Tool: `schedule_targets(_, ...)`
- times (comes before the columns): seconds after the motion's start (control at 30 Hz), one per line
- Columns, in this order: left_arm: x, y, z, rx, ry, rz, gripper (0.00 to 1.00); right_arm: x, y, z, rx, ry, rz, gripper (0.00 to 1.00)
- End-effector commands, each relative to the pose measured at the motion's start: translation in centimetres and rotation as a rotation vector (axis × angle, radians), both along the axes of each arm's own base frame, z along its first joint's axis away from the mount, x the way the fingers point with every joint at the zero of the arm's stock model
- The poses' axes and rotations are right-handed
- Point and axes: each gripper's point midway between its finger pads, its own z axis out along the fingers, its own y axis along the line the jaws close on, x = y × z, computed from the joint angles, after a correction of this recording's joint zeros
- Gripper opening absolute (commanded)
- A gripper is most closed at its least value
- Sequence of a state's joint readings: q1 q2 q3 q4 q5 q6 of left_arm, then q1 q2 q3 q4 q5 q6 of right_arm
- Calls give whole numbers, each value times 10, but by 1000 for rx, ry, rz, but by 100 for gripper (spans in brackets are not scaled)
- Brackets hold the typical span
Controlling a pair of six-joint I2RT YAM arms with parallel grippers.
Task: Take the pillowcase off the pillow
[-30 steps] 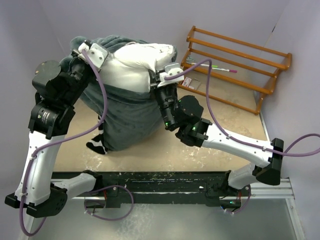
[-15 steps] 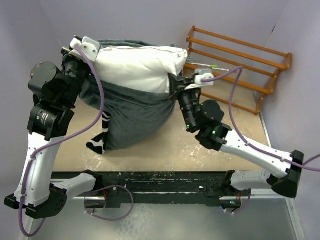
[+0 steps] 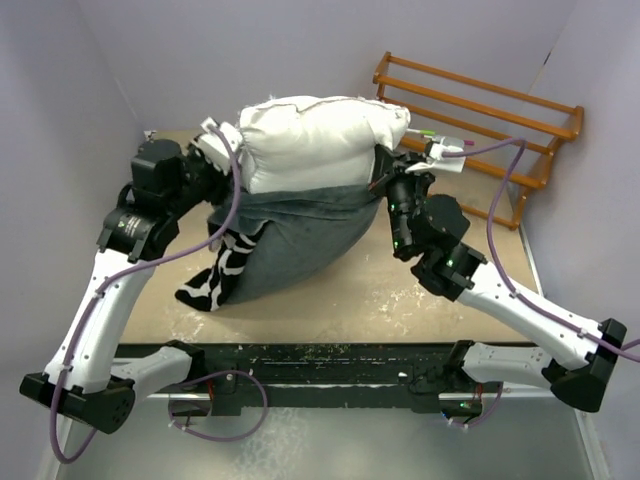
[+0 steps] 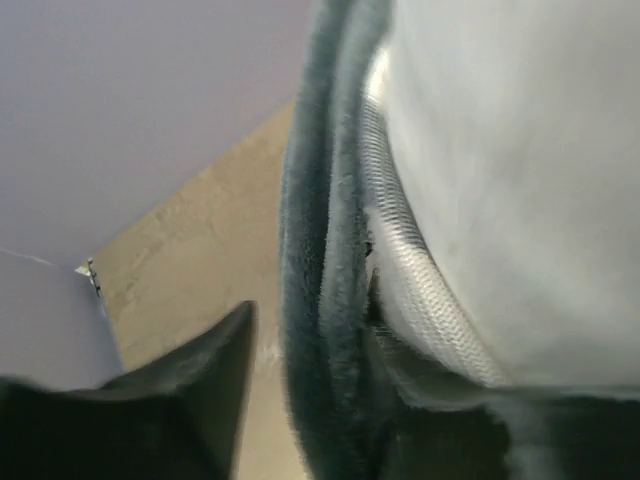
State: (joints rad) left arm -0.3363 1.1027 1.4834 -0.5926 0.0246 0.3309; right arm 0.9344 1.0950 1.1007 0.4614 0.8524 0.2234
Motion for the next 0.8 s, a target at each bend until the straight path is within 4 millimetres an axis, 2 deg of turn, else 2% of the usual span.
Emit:
schedule_targets(0.0,-27,-14,-57,-2,157,-177,61,12,-28,43,27,-28,-131,0)
schedule_targets(0.07,-43,-19,-70,36,167,-262,74,19,-25,63,20,-51,-141,0)
schedule_targets(0.2,-59,-8,-93,177,124,-307,81,29,-15,98,10,-99,-151,0)
schedule_targets(0.27,-60,-1,-92,214,90,-283,84,33,-8,111,7,-121,-147,0)
schedule_targets(0.3,-60,1,-81,207,61,-267,87,36,-4,116,-6,-129,-147,0)
schedule_targets(0.37,-58,2,-37,137,-27,-225,93,43,3,121,-33,-133,-161,0)
schedule_targets(0.43,-57,3,21,45,-124,-174,100,48,6,127,-43,-141,-174,0)
schedule_targets(0.47,-52,4,44,-14,-142,-141,99,50,6,130,-57,-143,-188,0)
schedule_targets(0.5,-56,9,85,-77,-210,-103,99,51,7,134,-56,-149,-193,0)
schedule_targets(0.53,-59,14,113,-132,-254,-67,99,52,7,139,-65,-155,-204,0)
schedule_targets(0.6,-63,25,157,-209,-330,1,99,51,3,151,-59,-172,-224,0)
schedule_targets(0.67,-69,34,185,-249,-384,44,99,51,2,158,-60,-183,-233,0)
schedule_targets(0.7,-73,35,192,-254,-396,42,99,51,2,160,-61,-185,-237,0)
schedule_targets(0.77,-78,20,191,-246,-374,-45,99,53,3,160,-64,-183,-238,0)
